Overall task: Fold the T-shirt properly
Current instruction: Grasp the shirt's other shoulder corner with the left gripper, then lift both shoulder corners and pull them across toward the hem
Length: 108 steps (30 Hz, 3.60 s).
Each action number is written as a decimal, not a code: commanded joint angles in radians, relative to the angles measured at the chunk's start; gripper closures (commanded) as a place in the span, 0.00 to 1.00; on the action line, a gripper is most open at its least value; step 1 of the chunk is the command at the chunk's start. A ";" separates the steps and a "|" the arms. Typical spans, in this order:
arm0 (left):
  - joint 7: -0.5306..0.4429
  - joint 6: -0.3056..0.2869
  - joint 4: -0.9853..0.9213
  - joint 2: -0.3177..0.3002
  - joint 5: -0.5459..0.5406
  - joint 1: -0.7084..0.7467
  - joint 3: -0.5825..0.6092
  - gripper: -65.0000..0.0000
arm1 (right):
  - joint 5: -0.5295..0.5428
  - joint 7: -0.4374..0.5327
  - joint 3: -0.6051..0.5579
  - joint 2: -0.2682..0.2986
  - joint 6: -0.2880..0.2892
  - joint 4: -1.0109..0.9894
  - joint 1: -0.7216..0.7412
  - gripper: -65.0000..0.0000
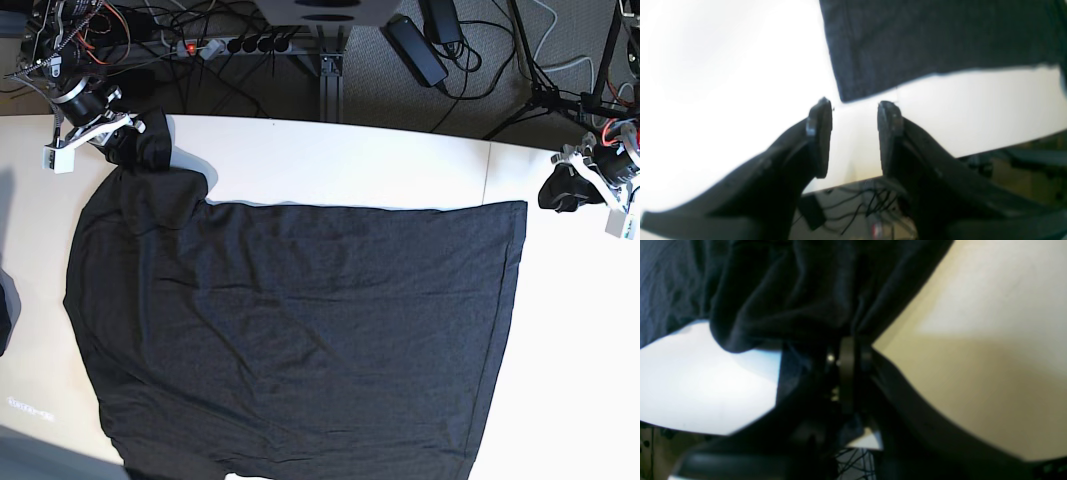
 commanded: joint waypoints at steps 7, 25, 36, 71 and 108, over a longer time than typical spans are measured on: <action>0.041 -0.055 -0.212 -0.019 -0.108 -0.142 0.098 0.61 | -0.082 -0.101 -0.006 0.001 0.015 -0.013 -0.016 1.00; 0.050 -0.063 -0.326 0.067 -0.090 -0.227 0.266 0.61 | -0.081 -0.101 -0.006 0.001 0.015 -0.013 -0.016 1.00; 0.003 -0.008 -0.327 0.069 -0.005 -0.307 0.266 0.61 | -0.081 -0.102 -0.006 0.001 0.015 -0.013 -0.016 1.00; -0.204 -0.189 -0.375 0.060 0.075 -0.327 0.234 1.00 | -0.077 -0.169 -0.001 0.003 0.016 0.052 -0.022 1.00; 0.032 -0.189 -0.276 -0.066 -0.243 -0.524 0.135 1.00 | 0.200 -0.236 0.288 0.245 0.150 0.289 0.104 1.00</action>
